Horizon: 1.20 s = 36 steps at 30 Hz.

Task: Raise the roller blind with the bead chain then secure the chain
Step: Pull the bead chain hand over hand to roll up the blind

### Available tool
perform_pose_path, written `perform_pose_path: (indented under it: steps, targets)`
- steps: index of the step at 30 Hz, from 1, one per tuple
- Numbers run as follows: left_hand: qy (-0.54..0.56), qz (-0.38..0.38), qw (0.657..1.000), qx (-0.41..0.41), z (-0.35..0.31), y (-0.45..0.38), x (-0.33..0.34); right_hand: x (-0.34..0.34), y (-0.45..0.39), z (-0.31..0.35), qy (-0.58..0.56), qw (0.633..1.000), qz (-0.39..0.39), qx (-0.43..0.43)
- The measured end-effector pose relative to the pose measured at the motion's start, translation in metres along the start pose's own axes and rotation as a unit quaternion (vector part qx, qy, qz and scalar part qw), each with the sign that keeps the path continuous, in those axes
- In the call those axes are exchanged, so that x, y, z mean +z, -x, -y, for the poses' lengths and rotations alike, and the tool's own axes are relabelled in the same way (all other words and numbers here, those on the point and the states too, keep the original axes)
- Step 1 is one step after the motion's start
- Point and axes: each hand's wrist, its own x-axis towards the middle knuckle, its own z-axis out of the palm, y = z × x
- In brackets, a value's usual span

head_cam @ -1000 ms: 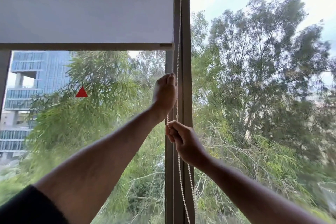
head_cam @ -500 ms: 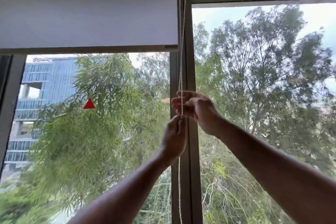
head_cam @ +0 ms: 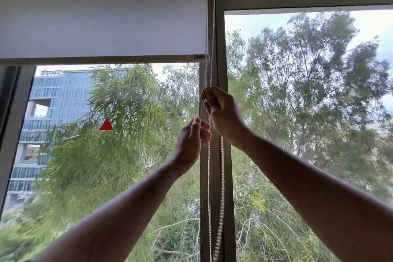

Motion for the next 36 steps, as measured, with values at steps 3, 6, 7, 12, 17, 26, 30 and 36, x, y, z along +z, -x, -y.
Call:
perform_pose_path:
  steps: [3,6,7,12,17,26,30,36]
  targets:
    - [0.067,-0.027,0.997,-0.03,-0.024,-0.015,0.001,-0.001,0.01,-0.002,0.063,0.998,0.009,-0.029]
    - [0.116,-0.02,0.991,-0.056,-0.052,-0.031,0.003,-0.006,0.018,-0.003,0.09,0.994,0.015,-0.054]
    - [0.134,-0.02,0.988,-0.068,-0.062,-0.037,0.005,-0.008,0.02,-0.005,0.097,0.993,0.017,-0.062]
    - [0.188,-0.032,0.974,-0.119,-0.109,-0.058,0.023,-0.012,0.034,-0.023,0.1,0.993,0.011,-0.064]
    - [0.143,-0.024,0.983,-0.109,-0.117,-0.058,0.043,-0.024,0.045,-0.03,0.097,0.992,0.017,-0.077]
    - [-0.001,-0.046,0.999,0.026,-0.066,-0.039,0.044,-0.038,0.063,-0.043,0.142,0.977,0.158,-0.029]
    - [-0.019,-0.056,0.997,0.047,-0.041,-0.026,0.036,-0.04,0.042,-0.034,0.069,0.99,0.117,0.043]
    - [-0.083,-0.026,0.996,0.025,-0.003,-0.003,0.035,-0.031,-0.018,0.005,-0.145,0.972,0.071,0.17]
